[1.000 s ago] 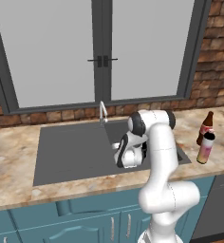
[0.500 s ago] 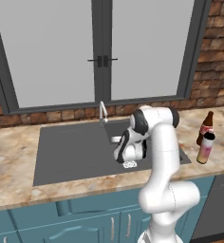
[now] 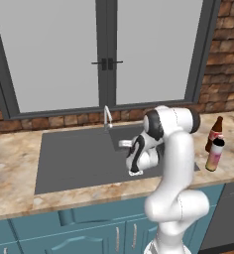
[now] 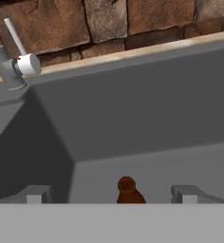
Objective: Place the large bottle from the dining counter next to the other large bottle outside the sink, and place the small bottle from the dining counter next to the other small bottle inside the sink.
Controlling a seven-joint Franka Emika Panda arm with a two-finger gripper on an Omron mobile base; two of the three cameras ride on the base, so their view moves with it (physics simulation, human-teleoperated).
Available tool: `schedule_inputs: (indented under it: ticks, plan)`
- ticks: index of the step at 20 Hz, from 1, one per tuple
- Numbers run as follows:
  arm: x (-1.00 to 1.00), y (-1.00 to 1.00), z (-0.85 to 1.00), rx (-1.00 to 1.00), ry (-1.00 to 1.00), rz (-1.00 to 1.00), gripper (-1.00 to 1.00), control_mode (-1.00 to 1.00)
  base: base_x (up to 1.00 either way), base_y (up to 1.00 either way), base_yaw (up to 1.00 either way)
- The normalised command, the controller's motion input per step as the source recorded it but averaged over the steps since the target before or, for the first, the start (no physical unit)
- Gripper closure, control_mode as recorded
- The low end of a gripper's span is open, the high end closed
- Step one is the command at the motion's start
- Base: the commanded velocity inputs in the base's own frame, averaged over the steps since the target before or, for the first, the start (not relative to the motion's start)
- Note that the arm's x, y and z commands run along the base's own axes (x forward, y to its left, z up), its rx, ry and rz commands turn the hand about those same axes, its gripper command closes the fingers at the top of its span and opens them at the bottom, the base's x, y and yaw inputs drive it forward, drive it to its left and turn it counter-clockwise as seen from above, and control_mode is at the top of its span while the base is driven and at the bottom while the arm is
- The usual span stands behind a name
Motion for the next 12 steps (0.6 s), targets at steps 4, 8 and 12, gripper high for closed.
schedule_inputs:
  ticks: [4, 8, 12]
  plan:
    - [-0.41, 0.00, 0.74, 0.00, 0.00, 0.00, -1.00, -1.00, 0.00, 0.00, 0.00]
    - [-0.38, 0.00, 0.82, -0.01, -0.01, 0.00, -1.00, -1.00, 0.00, 0.00, 0.00]
    - [-0.32, 0.00, 0.74, -0.05, 0.00, 0.00, -1.00, -1.00, 0.00, 0.00, 0.00]
